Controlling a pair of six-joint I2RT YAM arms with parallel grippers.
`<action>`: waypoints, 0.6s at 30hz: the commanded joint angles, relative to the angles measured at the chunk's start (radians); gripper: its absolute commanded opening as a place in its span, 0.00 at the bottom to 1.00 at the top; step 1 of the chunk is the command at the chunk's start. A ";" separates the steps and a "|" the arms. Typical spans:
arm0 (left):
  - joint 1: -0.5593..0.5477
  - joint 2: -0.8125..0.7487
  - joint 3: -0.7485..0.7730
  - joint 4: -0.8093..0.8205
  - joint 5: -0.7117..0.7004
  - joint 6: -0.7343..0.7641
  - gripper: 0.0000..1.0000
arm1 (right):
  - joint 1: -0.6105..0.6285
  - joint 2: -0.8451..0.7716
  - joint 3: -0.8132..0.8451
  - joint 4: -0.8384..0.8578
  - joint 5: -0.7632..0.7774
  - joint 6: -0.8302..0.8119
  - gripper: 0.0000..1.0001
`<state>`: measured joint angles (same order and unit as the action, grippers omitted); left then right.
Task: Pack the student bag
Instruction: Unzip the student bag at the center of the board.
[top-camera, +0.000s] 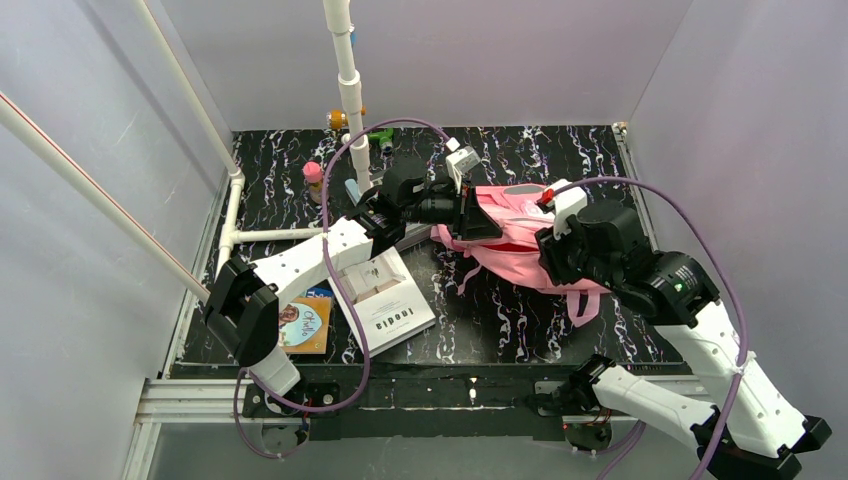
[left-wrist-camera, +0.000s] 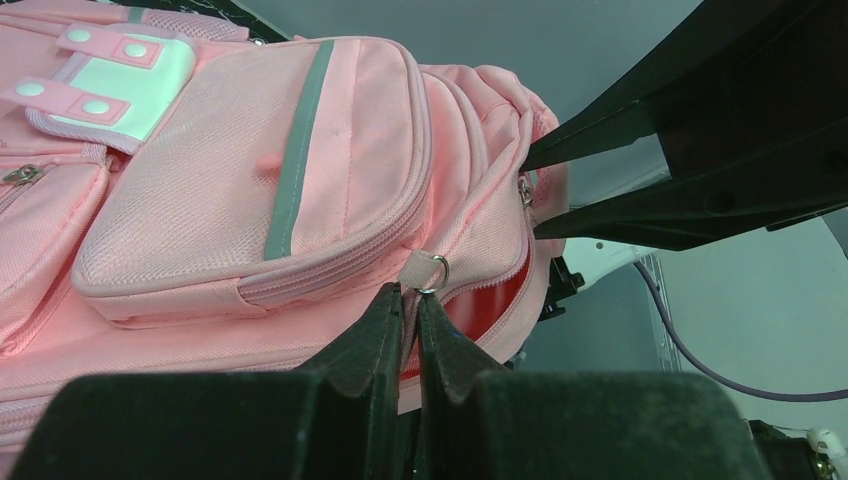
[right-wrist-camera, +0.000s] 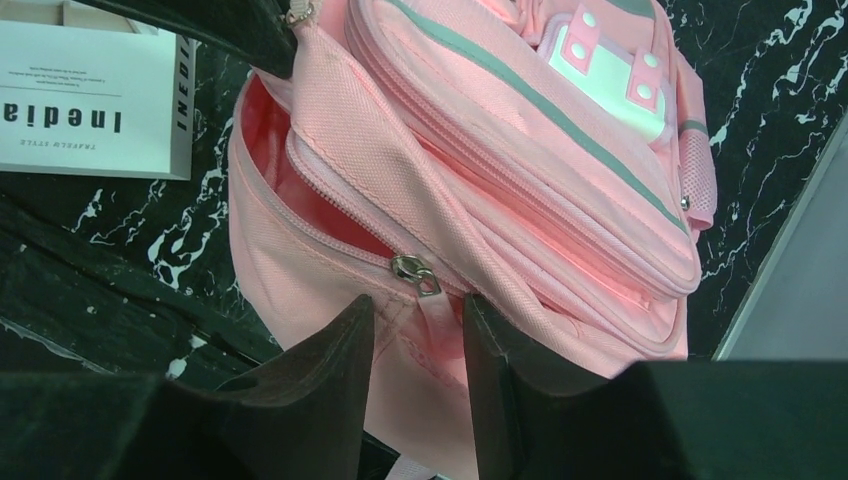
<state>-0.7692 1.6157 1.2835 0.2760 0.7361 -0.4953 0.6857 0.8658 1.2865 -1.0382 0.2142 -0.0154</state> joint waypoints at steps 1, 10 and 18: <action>0.000 -0.042 0.037 0.080 0.049 -0.047 0.00 | 0.001 -0.007 -0.027 0.015 0.062 -0.015 0.44; 0.000 -0.042 0.041 0.083 0.054 -0.054 0.00 | 0.002 -0.007 -0.060 0.071 0.227 0.009 0.07; 0.008 -0.046 0.033 0.083 0.042 -0.051 0.00 | 0.001 -0.110 -0.051 0.059 0.549 0.066 0.01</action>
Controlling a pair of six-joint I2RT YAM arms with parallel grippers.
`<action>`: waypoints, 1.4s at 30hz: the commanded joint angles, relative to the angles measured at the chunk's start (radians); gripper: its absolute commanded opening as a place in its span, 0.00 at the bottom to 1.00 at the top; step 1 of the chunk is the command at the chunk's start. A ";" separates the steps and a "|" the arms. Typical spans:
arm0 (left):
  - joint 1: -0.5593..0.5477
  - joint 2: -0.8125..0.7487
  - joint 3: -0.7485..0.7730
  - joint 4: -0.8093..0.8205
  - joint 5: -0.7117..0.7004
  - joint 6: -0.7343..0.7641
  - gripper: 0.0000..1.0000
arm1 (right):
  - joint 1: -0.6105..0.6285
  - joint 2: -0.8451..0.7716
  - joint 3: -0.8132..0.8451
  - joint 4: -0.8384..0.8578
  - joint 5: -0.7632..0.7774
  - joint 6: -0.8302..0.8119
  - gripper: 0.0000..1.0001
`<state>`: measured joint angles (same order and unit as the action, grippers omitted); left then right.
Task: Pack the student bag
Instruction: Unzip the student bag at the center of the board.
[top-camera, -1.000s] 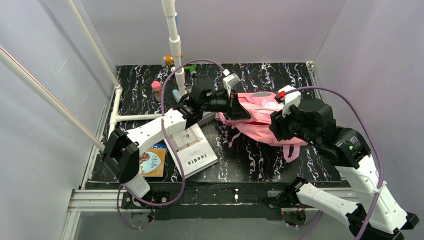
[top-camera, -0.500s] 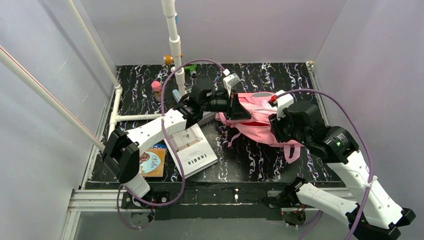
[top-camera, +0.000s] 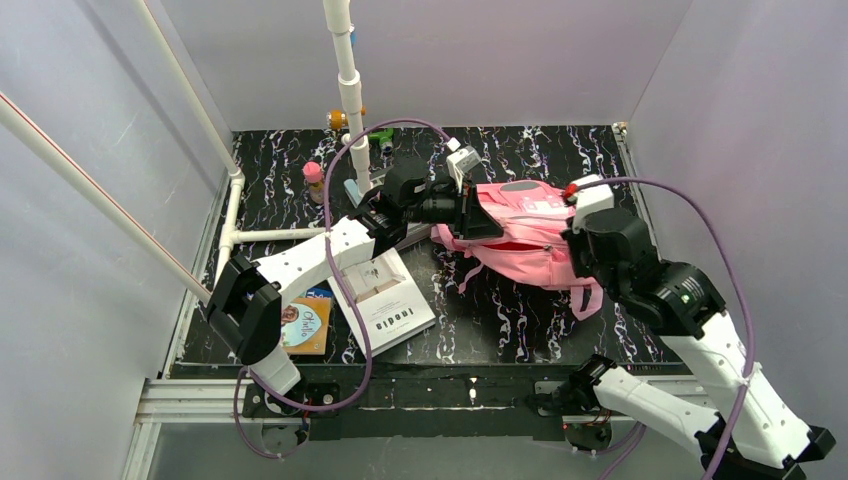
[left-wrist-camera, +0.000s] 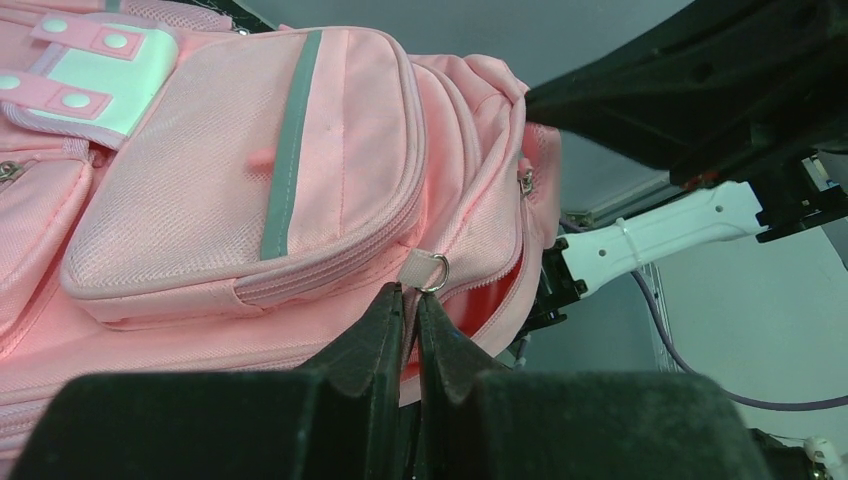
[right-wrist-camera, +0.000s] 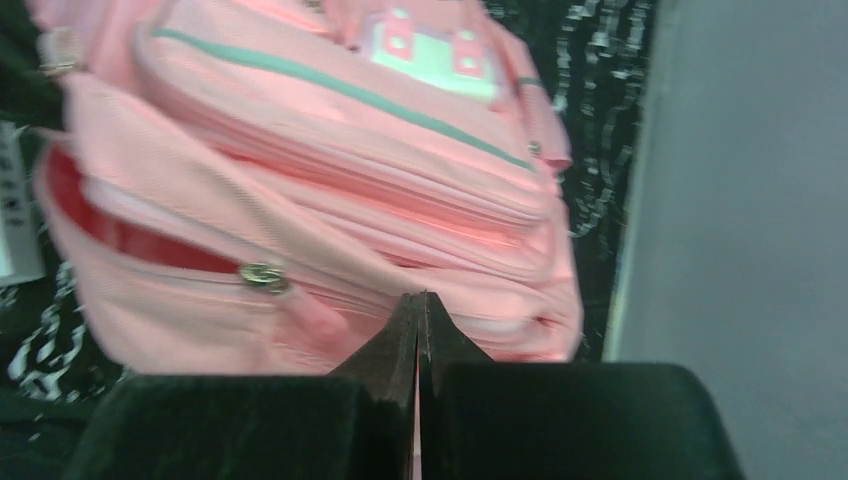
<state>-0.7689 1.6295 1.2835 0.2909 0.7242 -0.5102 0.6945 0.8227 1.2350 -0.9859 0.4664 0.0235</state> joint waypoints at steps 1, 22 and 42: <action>0.010 -0.061 0.030 0.067 0.054 -0.037 0.00 | -0.007 -0.087 -0.001 0.004 0.351 0.035 0.01; 0.011 -0.051 0.041 0.086 0.090 -0.066 0.00 | -0.008 -0.097 -0.030 0.067 -0.264 -0.194 0.50; 0.010 -0.042 0.038 0.115 0.106 -0.097 0.00 | -0.007 -0.099 -0.181 0.178 -0.079 -0.272 0.17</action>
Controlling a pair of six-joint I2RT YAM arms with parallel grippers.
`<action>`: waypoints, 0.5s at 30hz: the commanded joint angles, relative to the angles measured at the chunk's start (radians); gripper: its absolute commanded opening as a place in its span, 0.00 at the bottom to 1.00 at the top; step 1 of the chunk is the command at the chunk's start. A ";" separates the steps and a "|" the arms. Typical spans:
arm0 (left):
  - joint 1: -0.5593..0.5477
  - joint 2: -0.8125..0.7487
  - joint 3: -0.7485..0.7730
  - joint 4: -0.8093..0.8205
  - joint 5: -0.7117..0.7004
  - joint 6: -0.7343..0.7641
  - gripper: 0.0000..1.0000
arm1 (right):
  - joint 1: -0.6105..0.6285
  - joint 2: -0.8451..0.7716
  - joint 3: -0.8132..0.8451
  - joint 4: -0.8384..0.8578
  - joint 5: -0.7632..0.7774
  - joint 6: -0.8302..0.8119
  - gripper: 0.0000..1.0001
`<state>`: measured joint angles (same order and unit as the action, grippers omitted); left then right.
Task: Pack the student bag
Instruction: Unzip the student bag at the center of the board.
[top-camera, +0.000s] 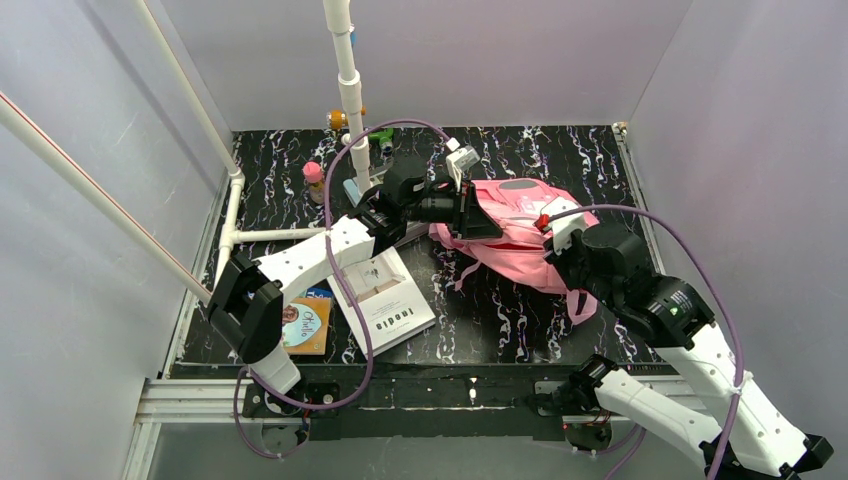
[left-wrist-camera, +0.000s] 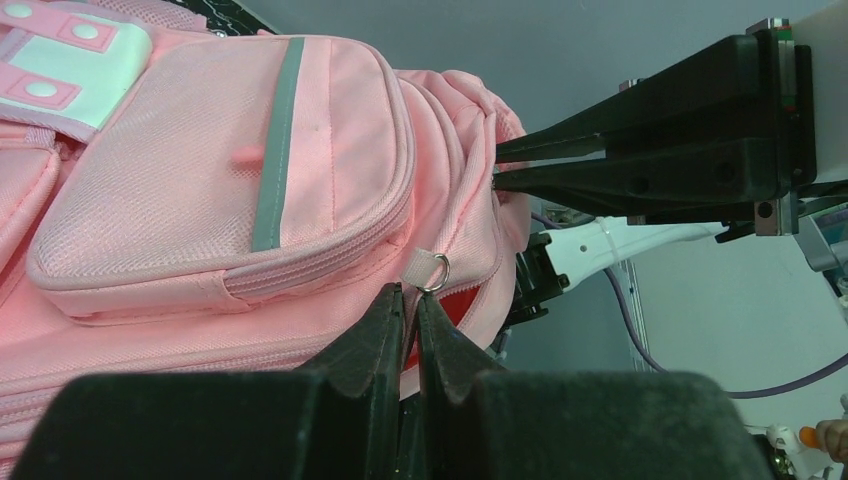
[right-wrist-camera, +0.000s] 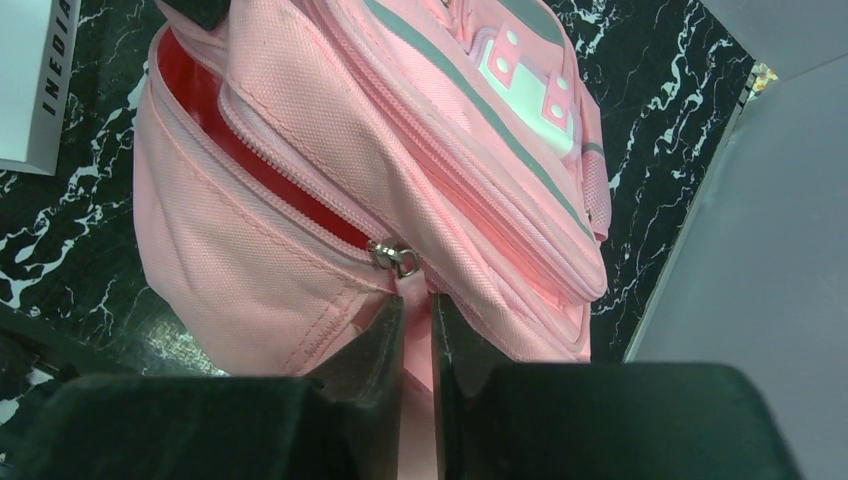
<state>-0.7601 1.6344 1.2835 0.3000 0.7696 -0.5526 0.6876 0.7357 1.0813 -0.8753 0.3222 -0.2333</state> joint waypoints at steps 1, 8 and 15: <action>0.001 -0.048 0.037 0.106 0.060 -0.055 0.00 | 0.000 -0.016 -0.031 0.077 0.070 -0.015 0.13; 0.002 -0.050 0.028 0.108 0.057 -0.054 0.00 | 0.000 -0.043 -0.029 0.123 0.025 -0.026 0.01; 0.001 -0.051 0.026 0.108 0.058 -0.052 0.00 | 0.000 -0.030 -0.004 0.076 0.249 -0.031 0.01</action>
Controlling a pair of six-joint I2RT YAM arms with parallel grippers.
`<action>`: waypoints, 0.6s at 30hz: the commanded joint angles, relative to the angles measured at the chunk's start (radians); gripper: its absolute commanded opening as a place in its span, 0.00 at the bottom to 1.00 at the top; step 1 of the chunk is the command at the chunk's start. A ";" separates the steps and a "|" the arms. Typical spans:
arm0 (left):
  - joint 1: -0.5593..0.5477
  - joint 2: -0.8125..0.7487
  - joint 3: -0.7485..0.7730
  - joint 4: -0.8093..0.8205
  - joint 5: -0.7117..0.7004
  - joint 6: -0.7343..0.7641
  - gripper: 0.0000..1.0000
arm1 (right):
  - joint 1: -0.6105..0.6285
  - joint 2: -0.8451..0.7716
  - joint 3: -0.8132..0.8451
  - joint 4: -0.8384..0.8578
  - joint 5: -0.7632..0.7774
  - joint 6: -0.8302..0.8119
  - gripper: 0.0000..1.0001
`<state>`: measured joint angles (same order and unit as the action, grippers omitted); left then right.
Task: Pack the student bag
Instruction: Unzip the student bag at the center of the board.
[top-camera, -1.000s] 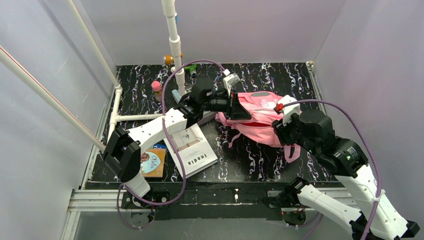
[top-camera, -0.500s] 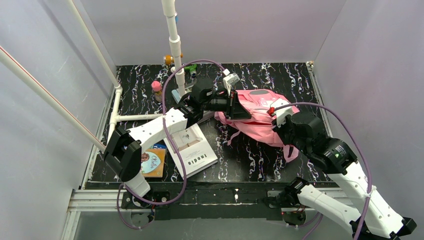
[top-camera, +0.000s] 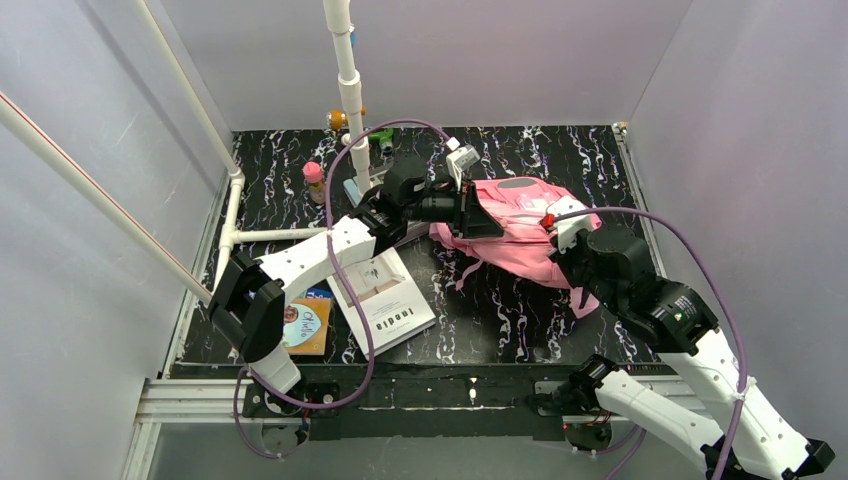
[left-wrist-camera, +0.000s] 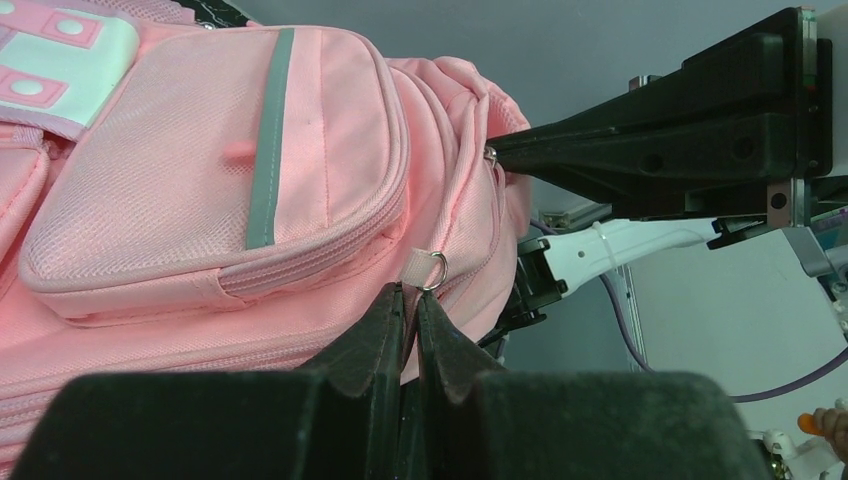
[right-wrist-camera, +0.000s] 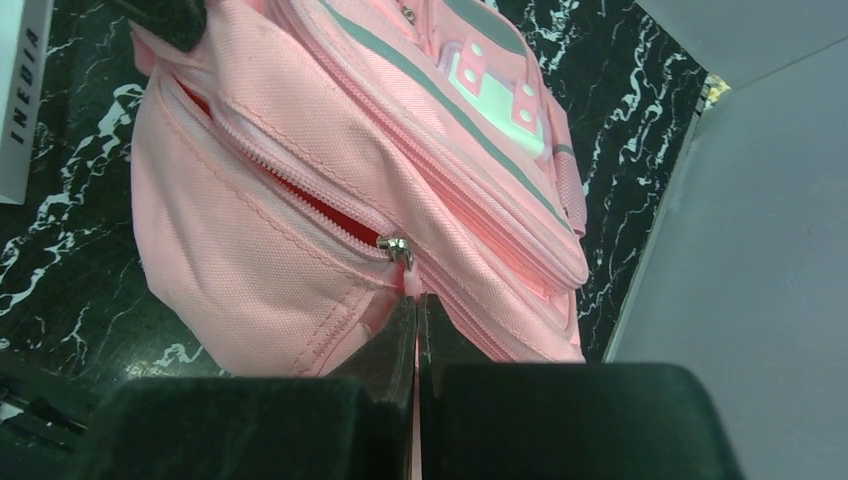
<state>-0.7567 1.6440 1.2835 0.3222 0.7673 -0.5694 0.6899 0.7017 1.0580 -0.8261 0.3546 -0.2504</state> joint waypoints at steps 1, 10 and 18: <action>-0.001 -0.063 0.024 0.085 0.060 -0.032 0.00 | -0.003 0.001 0.014 0.026 0.296 -0.018 0.01; 0.020 -0.099 -0.007 0.085 0.027 -0.026 0.00 | -0.003 -0.081 0.007 -0.093 0.527 -0.215 0.01; 0.024 -0.126 -0.029 0.085 0.041 -0.026 0.00 | -0.003 -0.206 0.003 -0.002 0.542 -0.155 0.01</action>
<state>-0.7578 1.6260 1.2636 0.3626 0.7689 -0.5808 0.7010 0.5579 1.0512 -0.8806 0.7403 -0.4217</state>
